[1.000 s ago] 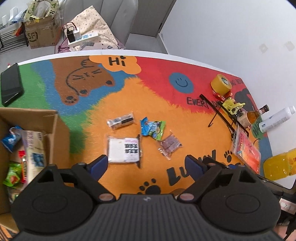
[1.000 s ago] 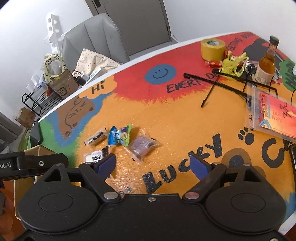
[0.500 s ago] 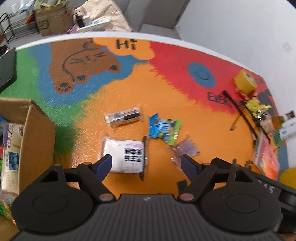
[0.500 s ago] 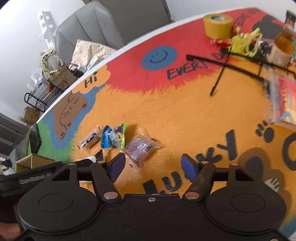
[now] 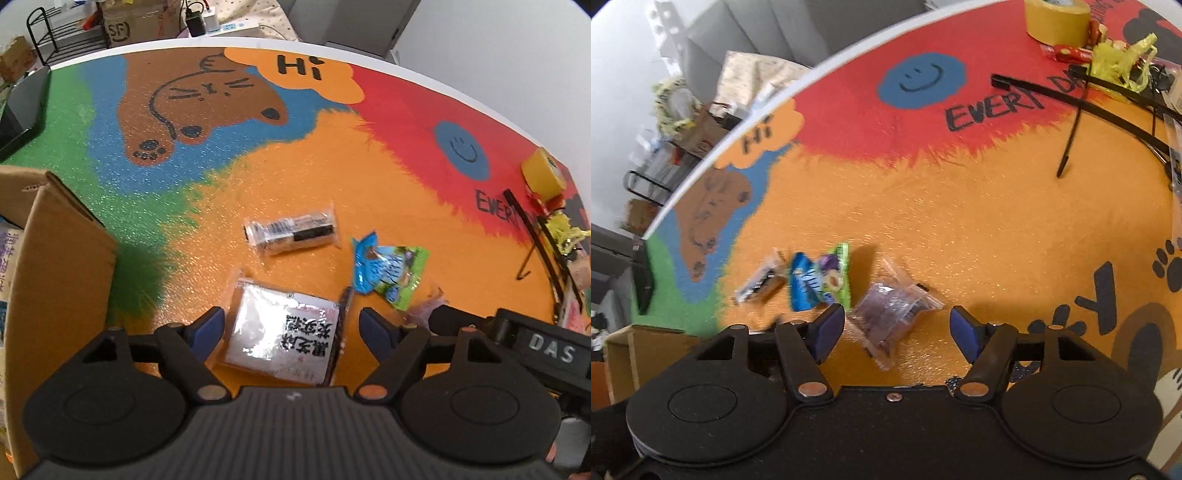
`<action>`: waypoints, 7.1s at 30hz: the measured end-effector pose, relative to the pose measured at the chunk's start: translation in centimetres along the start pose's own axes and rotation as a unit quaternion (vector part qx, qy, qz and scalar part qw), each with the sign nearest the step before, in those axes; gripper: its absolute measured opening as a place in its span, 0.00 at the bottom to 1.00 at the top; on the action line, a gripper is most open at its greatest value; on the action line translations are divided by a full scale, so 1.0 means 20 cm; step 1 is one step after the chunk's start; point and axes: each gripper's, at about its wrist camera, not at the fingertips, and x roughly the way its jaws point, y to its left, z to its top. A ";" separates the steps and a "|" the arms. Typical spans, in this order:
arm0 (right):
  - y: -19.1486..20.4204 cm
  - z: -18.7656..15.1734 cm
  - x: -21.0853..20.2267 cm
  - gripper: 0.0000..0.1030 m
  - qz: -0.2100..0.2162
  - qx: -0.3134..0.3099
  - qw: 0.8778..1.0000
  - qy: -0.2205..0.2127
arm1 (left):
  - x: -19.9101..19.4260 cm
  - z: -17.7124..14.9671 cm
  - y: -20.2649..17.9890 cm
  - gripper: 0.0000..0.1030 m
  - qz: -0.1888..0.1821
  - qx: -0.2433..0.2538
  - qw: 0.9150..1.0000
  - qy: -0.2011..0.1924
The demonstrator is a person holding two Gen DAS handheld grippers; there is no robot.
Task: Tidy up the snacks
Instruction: 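Grasp the white square packet with the left tool while the right tool grasps the purple packet, then carry the white square packet and purple packet to the box and open the left tool, then lower the purple packet into the box and open the right tool, then move the left tool to the clear stick snack while the right tool reaches the blue-green packet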
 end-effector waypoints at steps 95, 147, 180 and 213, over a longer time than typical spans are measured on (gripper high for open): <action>0.29 -0.32 -0.30 0.32 -0.042 -0.091 0.993 -0.061 | -0.54 -0.07 0.25 0.50 -0.044 0.072 0.996 -0.022; 1.34 -0.66 -0.41 0.33 -0.014 -0.071 0.988 -0.140 | -0.89 0.15 1.28 0.64 -0.099 0.081 0.990 -0.056; 1.03 -0.76 -0.48 0.79 -0.058 -0.032 0.991 -0.114 | -0.96 0.08 1.27 0.93 -0.096 0.076 0.990 -0.064; 0.27 -0.27 -0.46 0.79 -0.001 -0.086 0.993 -0.086 | -0.64 0.07 0.29 0.91 -0.095 0.058 0.991 -0.074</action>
